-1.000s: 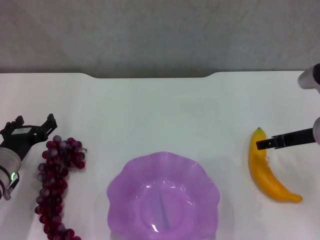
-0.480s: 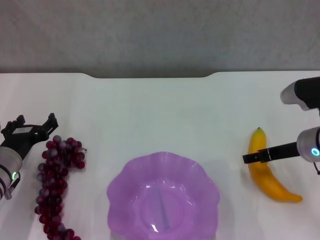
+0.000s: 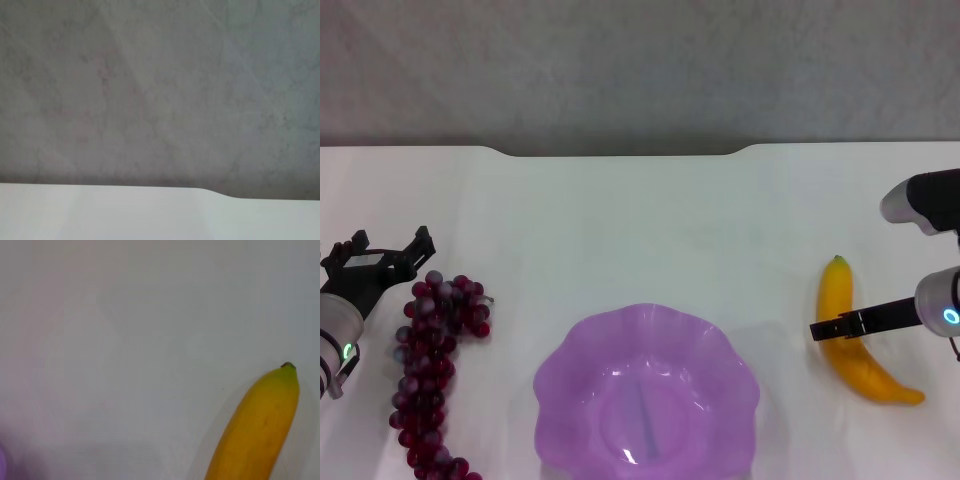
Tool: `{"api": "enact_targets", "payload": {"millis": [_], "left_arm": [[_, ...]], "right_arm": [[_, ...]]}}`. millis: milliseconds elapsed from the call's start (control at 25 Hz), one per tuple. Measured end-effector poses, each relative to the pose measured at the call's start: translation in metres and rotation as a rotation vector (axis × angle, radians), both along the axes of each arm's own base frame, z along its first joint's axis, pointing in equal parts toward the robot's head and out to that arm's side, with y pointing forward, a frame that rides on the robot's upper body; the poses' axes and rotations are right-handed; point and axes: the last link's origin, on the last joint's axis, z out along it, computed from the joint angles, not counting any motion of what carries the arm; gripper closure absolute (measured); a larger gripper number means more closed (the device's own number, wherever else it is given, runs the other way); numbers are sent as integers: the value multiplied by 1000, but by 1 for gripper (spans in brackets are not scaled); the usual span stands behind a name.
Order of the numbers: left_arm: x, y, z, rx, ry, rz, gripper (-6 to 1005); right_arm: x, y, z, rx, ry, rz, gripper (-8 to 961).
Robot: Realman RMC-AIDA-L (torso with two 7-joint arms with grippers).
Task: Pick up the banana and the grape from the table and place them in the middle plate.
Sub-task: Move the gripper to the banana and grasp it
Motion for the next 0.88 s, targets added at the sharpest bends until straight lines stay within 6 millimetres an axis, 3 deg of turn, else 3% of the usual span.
{"api": "enact_targets", "payload": {"millis": [880], "left_arm": [[3, 2, 0, 2, -4, -5, 107]], "right_arm": [[-1, 4, -10, 15, -45, 52, 87]]}}
